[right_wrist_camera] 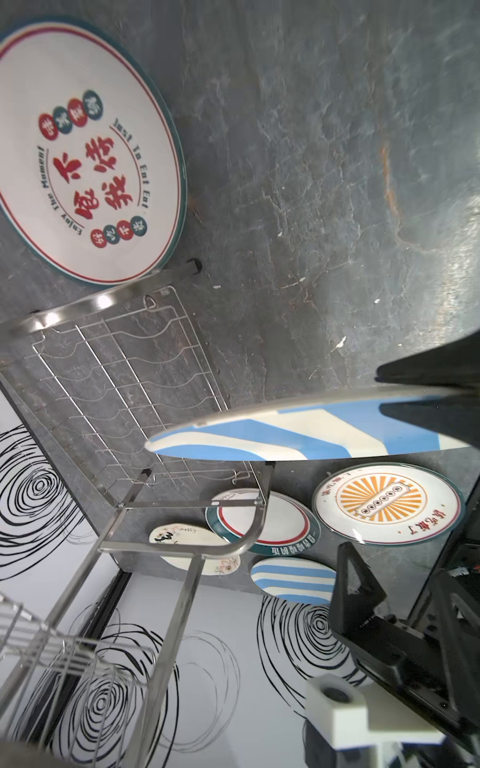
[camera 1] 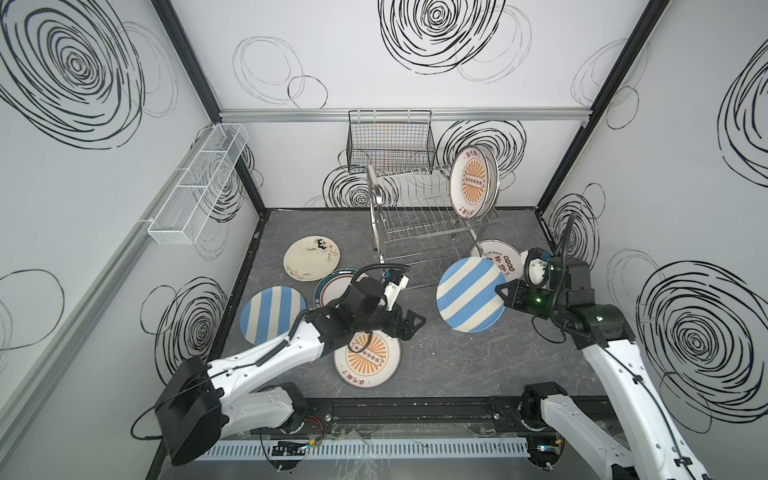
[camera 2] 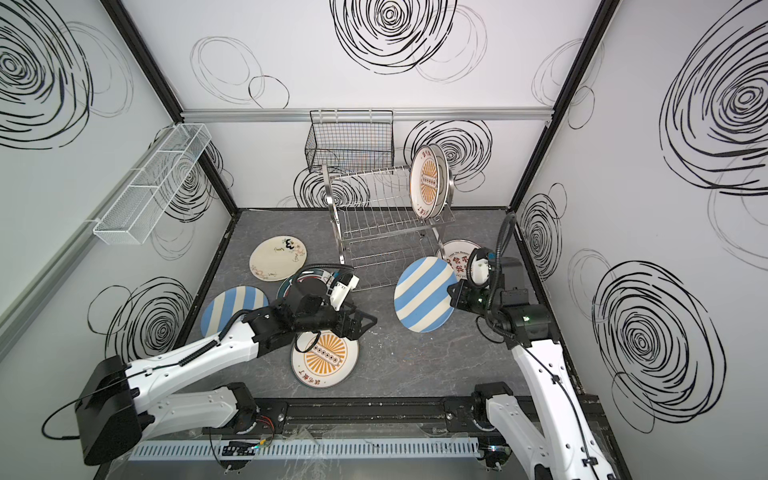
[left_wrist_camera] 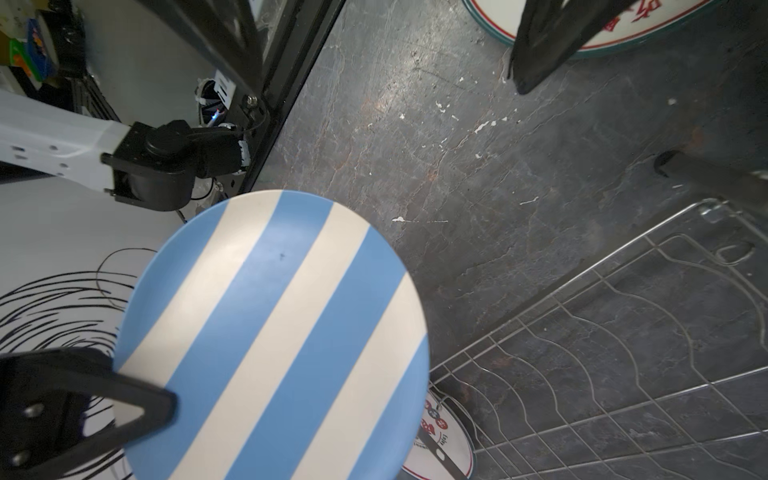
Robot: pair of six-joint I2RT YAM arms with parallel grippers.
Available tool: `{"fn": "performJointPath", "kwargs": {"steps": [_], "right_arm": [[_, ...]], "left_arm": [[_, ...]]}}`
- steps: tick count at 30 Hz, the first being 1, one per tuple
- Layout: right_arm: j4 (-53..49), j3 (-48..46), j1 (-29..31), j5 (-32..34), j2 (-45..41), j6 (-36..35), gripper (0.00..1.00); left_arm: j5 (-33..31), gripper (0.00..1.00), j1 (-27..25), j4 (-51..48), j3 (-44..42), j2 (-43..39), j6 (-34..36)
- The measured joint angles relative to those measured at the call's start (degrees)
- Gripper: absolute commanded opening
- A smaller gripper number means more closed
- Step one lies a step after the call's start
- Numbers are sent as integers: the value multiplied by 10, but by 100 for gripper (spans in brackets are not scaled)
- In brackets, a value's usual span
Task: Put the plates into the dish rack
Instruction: 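Lift the upright striped plate toward the rack while the left arm withdraws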
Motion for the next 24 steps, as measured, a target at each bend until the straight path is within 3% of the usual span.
{"fn": "performJointPath", "kwargs": {"steps": [6,14,19,24], "right_arm": [[-94,96,22,-41,-1,-40,0],[-175,212,61,-91,29,-85,0],[-162,306,72,-111,62,-82,0],[-72,337,73,-96,66,-48,0]], "left_arm": [[60,96,96,-94,41,-42,19],[95,96,174,-200,116,-65,88],[109,96,238,-247,131,-68,127],[102,96,250,-269,155,-68,150]]}}
